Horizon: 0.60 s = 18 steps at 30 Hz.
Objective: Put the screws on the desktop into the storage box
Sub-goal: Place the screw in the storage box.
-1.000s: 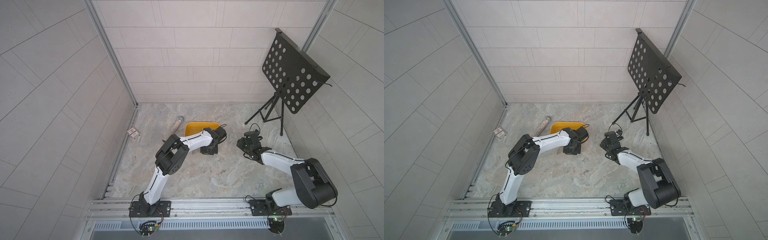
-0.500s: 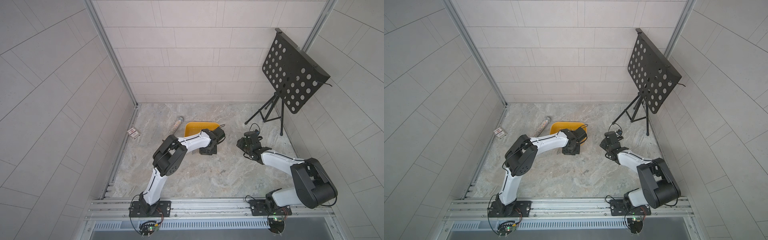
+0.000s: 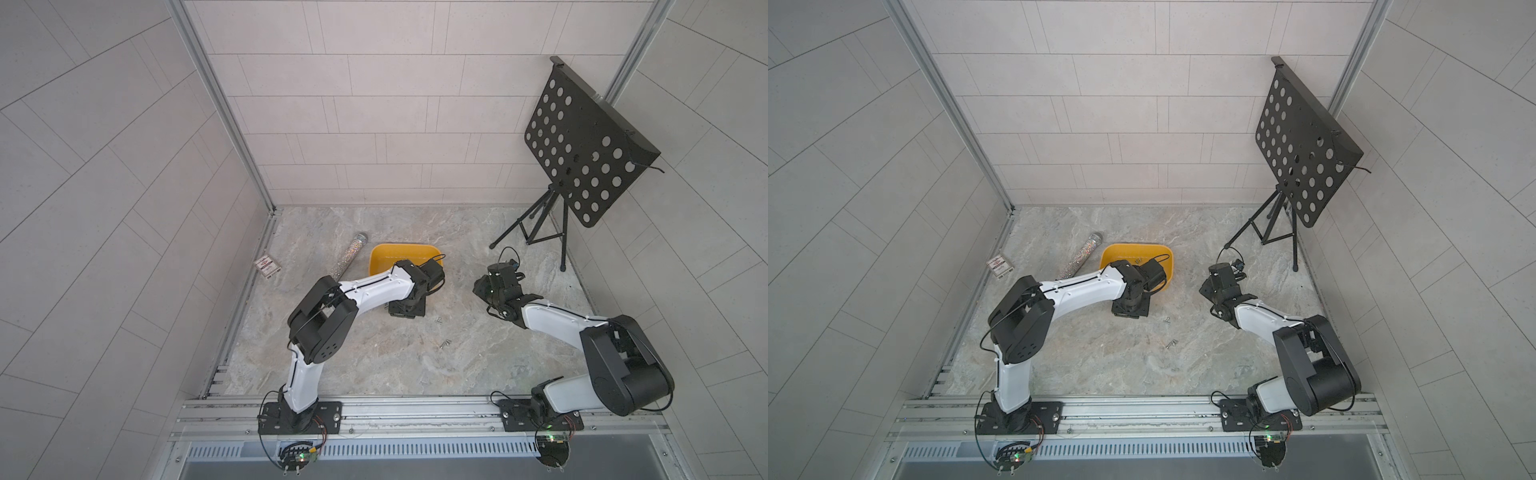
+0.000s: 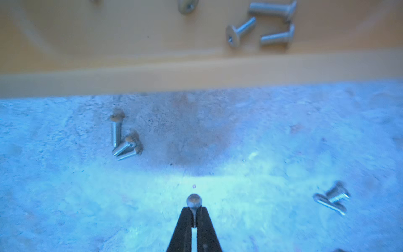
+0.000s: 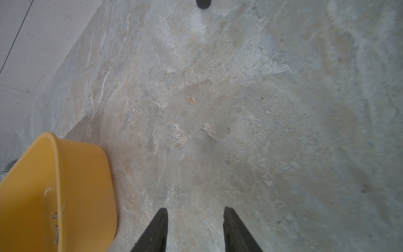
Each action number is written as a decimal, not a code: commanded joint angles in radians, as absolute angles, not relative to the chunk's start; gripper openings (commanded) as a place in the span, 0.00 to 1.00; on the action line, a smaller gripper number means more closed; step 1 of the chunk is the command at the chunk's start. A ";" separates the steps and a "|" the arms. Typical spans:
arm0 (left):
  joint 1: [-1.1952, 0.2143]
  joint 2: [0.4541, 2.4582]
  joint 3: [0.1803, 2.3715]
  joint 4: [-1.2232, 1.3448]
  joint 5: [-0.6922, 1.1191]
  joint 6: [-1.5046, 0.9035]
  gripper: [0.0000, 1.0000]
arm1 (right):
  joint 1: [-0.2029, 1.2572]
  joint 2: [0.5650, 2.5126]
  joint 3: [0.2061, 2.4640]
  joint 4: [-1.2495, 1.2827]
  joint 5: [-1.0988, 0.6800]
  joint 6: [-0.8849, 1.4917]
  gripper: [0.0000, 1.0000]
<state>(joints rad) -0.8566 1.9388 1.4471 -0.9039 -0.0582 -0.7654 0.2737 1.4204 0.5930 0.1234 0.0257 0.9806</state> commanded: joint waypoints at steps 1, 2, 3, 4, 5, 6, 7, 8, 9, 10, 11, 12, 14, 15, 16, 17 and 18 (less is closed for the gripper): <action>-0.865 1.866 1.464 -0.991 -0.099 -0.747 0.03 | 0.272 1.432 0.617 0.108 0.030 0.979 0.46; -0.866 1.853 1.471 -1.005 -0.106 -0.745 0.04 | 0.272 1.433 0.617 0.110 0.030 0.978 0.46; -0.865 1.841 1.478 -1.015 -0.115 -0.743 0.04 | 0.271 1.434 0.618 0.110 0.030 0.978 0.46; -0.865 1.830 1.489 -1.028 -0.123 -0.739 0.04 | 0.272 1.434 0.618 0.110 0.030 0.978 0.46; -0.864 1.823 1.501 -1.043 -0.132 -0.736 0.03 | 0.272 1.436 0.618 0.110 0.030 0.979 0.46; -0.864 1.819 1.514 -1.054 -0.139 -0.731 0.03 | 0.272 1.437 0.617 0.110 0.029 0.978 0.46; -0.863 1.817 1.531 -1.065 -0.147 -0.730 0.03 | 0.272 1.438 0.617 0.108 0.029 0.979 0.46; -0.859 1.819 1.547 -1.077 -0.153 -0.730 0.04 | 0.271 1.439 0.618 0.108 0.029 0.978 0.46; -0.853 1.823 1.564 -1.083 -0.155 -0.710 0.03 | 0.272 1.439 0.618 0.107 0.029 0.979 0.46; -0.846 1.829 1.585 -1.090 -0.159 -0.696 0.04 | 0.272 1.440 0.618 0.109 0.028 0.979 0.46; -0.838 1.841 1.609 -1.097 -0.163 -0.687 0.03 | 0.273 1.439 0.617 0.107 0.029 0.978 0.46; -0.829 1.853 1.632 -1.106 -0.167 -0.678 0.03 | 0.272 1.440 0.617 0.107 0.028 0.979 0.46; -0.808 1.878 1.686 -1.115 -0.173 -0.661 0.03 | 0.272 1.442 0.618 0.107 0.027 0.979 0.46; -0.794 1.895 1.714 -1.117 -0.173 -0.652 0.03 | 0.273 1.442 0.618 0.106 0.026 0.978 0.46; -0.781 1.914 1.746 -1.120 -0.170 -0.642 0.03 | 0.272 1.442 0.618 0.107 0.025 0.979 0.46; -0.769 1.932 1.776 -1.122 -0.170 -0.631 0.03 | 0.272 1.443 0.618 0.107 0.026 0.978 0.46; -0.754 1.958 1.810 -1.127 -0.168 -0.619 0.03 | 0.272 1.444 0.618 0.107 0.025 0.976 0.46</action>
